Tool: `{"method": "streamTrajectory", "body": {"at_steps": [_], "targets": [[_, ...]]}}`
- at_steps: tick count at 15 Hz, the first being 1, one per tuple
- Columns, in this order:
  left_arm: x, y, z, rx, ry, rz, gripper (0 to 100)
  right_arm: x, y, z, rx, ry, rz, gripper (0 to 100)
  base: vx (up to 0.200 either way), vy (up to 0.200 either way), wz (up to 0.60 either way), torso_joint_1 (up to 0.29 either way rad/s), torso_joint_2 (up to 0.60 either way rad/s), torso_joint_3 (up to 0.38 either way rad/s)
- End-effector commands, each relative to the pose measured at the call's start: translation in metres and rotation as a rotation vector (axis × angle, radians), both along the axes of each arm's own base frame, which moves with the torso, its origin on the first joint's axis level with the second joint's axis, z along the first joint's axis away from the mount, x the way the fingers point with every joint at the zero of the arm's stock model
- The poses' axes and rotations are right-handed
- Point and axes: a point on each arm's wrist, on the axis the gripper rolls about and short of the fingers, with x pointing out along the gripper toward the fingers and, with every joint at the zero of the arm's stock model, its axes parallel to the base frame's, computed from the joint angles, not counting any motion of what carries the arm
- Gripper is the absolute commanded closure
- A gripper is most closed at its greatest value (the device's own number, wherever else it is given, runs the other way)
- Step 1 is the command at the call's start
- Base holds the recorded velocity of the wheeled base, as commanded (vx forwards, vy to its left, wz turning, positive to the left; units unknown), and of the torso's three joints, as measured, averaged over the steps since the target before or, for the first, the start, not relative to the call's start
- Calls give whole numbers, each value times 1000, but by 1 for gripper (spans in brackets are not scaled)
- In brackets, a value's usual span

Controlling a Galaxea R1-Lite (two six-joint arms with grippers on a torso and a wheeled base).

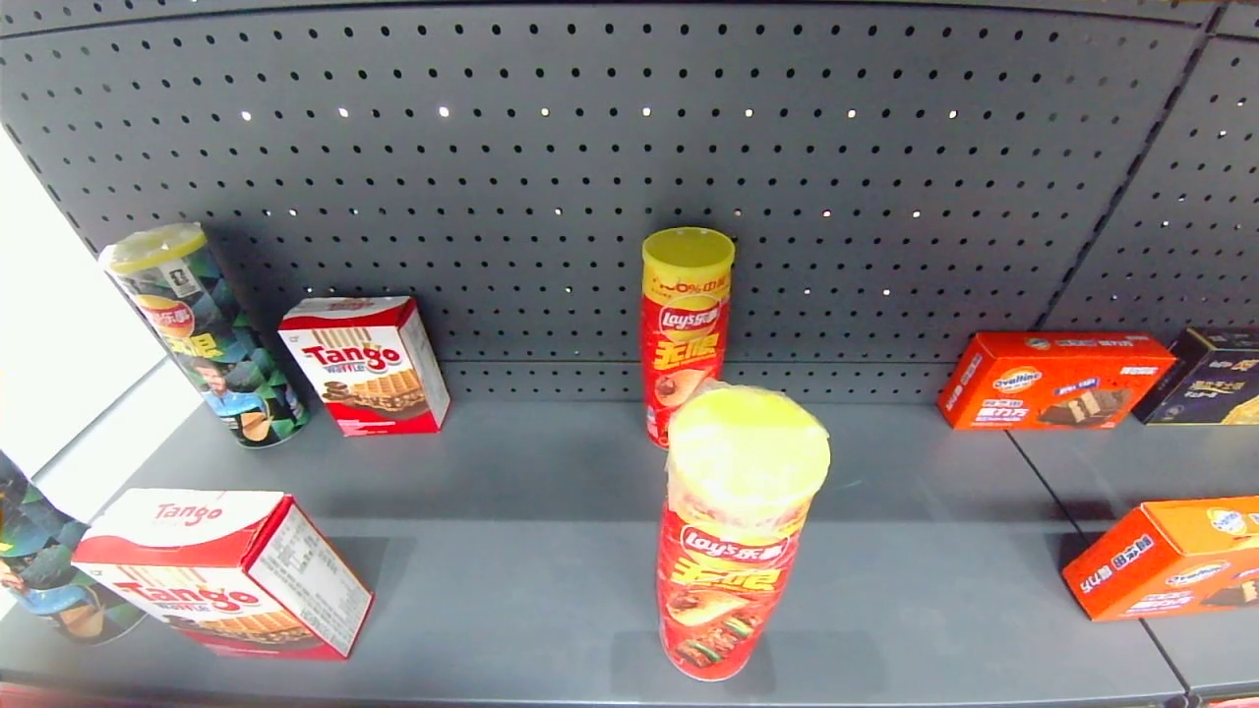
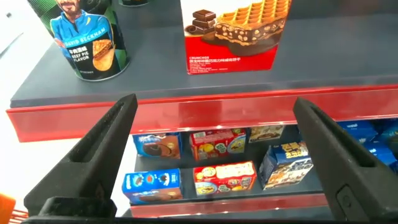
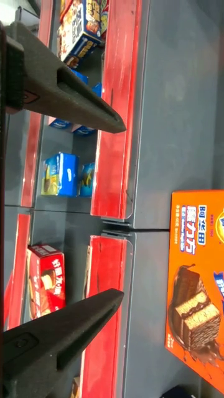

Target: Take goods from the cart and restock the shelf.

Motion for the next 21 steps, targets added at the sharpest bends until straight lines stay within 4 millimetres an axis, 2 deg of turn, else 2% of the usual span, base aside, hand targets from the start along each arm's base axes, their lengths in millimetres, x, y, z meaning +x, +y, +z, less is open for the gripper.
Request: {"method": "streamTrajectory", "body": {"at_steps": [1,2,3,6,8,13,18,21], "targets": [[0,0,0,0,2,0,0,12,1,68,38,-39,-22,0,0,0,0,0,0,0],[0,0,0,0,2,0,0,33,3,99,-19,2,55,0,0,0,0,0,0,0],[0,0,0,0,2,-2,0,41,5,109,-90,10,110,0,0,0,0,0,0,0],[0,0,0,-1,2,0,0,83,14,149,-100,46,216,0,0,0,0,0,0,0],[0,0,0,-1,2,0,0,111,27,150,-123,127,309,0,0,0,0,0,0,0],[0,0,0,-3,2,0,0,152,68,130,-187,262,511,0,0,0,0,0,0,0],[0,0,0,-3,2,-3,0,162,96,115,-222,326,632,0,0,0,0,0,0,0],[0,0,0,-3,2,-3,0,163,105,112,-232,334,672,0,0,0,0,0,0,0]]}}
